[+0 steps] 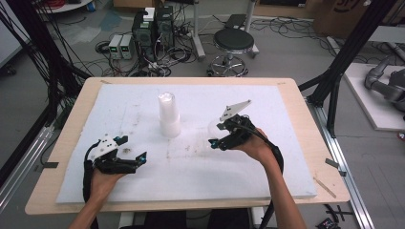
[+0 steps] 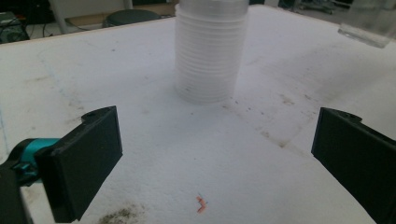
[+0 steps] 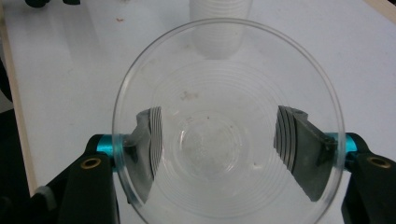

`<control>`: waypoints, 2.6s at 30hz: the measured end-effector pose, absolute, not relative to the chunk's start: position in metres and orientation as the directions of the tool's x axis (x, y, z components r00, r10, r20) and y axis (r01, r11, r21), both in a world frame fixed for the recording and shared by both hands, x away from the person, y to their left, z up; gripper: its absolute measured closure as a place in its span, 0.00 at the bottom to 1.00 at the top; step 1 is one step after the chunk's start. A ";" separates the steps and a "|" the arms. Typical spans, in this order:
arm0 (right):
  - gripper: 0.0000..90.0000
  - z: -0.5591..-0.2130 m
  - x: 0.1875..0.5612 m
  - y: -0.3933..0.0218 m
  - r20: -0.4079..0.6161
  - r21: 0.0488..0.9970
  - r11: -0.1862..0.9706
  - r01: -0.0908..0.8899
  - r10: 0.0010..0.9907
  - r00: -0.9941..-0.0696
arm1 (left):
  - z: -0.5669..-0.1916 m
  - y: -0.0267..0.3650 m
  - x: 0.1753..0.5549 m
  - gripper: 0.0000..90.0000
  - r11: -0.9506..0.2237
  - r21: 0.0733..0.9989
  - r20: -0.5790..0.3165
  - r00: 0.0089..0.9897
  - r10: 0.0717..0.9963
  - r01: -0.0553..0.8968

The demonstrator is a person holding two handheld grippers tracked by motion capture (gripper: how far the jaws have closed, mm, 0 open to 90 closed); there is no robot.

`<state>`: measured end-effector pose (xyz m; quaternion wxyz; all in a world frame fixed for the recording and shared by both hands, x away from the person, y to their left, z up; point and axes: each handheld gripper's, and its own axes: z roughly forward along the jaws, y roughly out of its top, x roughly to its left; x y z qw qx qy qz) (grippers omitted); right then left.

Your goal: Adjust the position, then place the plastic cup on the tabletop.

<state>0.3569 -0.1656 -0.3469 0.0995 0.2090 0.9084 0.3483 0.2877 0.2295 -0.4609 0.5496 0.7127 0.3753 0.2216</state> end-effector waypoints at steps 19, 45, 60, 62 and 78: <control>0.38 -0.345 0.359 -0.166 -0.037 0.676 0.665 0.319 0.463 -0.886 | -0.466 0.233 0.289 0.02 -0.091 0.958 -0.093 0.591 0.801 0.274; 0.37 -0.402 0.388 -0.131 -0.112 0.589 0.713 0.381 0.539 -0.835 | -0.470 0.231 0.285 0.02 -0.126 0.967 -0.034 0.600 0.799 0.222; 0.18 -0.417 0.390 -0.132 -0.097 0.622 0.676 0.396 0.568 -0.817 | -0.470 0.234 0.286 0.02 -0.109 0.967 -0.054 0.604 0.795 0.229; 0.19 -0.418 0.389 -0.132 -0.094 0.627 0.671 0.397 0.571 -0.816 | -0.470 0.234 0.286 0.02 -0.107 0.968 -0.054 0.605 0.795 0.228; 0.18 -0.429 0.342 -0.198 -0.037 0.824 0.447 0.348 0.657 -0.753 | -0.471 0.238 0.285 0.02 -0.056 0.971 -0.094 0.590 0.802 0.231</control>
